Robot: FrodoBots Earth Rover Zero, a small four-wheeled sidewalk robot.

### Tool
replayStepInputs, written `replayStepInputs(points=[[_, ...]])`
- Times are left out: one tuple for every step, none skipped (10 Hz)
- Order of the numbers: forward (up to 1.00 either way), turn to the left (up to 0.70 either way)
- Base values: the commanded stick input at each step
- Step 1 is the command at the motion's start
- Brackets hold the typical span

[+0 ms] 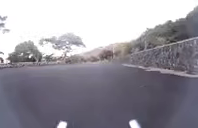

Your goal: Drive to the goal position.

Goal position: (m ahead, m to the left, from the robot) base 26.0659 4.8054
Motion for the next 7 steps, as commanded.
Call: replayStepInputs(points=[[0.7,-0.35],[0.7,-0.35],[0.7,-0.35],[0.7,-0.35],[0.7,-0.35],[0.7,-0.19],[0.7,0.0]])
